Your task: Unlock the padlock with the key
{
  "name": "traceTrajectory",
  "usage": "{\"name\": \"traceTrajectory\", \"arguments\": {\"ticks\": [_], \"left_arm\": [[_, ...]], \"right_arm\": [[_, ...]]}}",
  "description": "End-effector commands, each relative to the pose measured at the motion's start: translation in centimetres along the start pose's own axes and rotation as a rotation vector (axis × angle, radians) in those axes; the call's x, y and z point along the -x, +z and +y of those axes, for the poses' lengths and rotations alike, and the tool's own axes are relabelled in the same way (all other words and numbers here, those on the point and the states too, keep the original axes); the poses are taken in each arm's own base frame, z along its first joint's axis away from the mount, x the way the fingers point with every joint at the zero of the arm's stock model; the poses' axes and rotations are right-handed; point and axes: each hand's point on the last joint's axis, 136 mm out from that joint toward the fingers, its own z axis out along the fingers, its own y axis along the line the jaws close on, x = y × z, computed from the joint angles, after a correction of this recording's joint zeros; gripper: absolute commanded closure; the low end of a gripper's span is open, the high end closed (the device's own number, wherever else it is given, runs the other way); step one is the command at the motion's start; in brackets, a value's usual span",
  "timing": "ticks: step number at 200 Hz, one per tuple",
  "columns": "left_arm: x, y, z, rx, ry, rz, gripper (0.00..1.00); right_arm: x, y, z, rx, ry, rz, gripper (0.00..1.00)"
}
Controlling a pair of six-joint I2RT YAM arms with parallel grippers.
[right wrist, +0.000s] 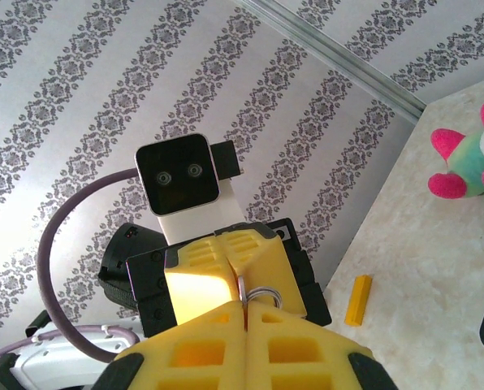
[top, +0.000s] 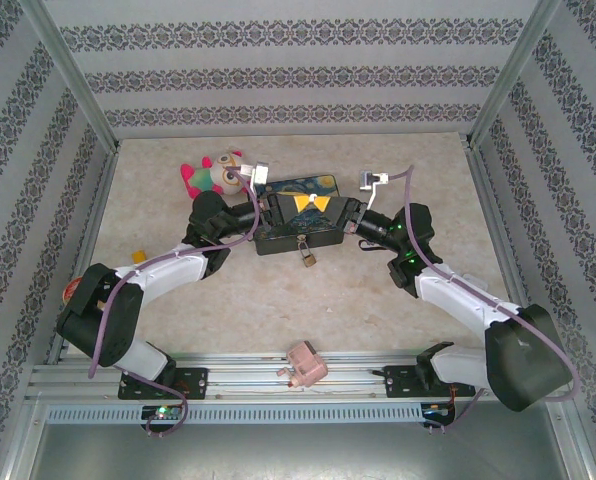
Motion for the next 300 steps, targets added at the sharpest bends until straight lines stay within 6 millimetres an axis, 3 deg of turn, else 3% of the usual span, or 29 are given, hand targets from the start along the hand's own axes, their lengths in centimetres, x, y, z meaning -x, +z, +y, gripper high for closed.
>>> {"name": "traceTrajectory", "arguments": {"ticks": [1,48,79,114,140,161,171,203,241,300], "left_arm": [[1.6,-0.6,-1.6,-0.040,0.072,-0.026,1.00],[0.4,-1.5,-2.3,0.038,0.156,0.124,1.00],[-0.9,-2.9,-2.8,0.142,0.252,0.262,1.00],[-2.0,-4.3,-4.1,0.170,0.302,0.383,1.00],[-2.9,-4.5,-5.0,0.124,0.283,0.448,1.00],[-3.2,-4.5,-5.7,0.083,0.270,0.471,1.00],[-3.2,-4.4,-5.9,0.070,0.271,0.471,1.00],[-3.0,-4.2,-6.9,0.020,0.273,0.465,1.00],[-3.2,-4.1,-7.2,-0.001,0.259,0.482,1.00],[-3.7,-4.5,-6.9,0.017,0.241,0.508,1.00]], "right_arm": [[0.1,0.5,0.9,0.032,-0.022,0.028,0.89],[-0.7,-0.5,-0.9,-0.072,-0.066,0.049,0.68],[-0.7,-1.5,-0.9,-0.132,-0.123,0.047,0.63],[-0.9,-2.4,0.9,-0.126,-0.214,0.062,0.60],[-0.9,-3.2,2.1,-0.115,-0.268,0.041,0.51],[-1.4,-3.7,3.4,-0.079,-0.325,0.050,0.51],[-1.7,-3.9,4.1,-0.056,-0.343,0.059,0.43],[-3.0,-3.8,5.4,0.005,-0.343,0.120,0.47],[-5.3,-2.4,6.7,0.091,-0.336,0.243,0.48],[-6.1,-0.5,7.4,0.135,-0.342,0.305,0.55]]}}
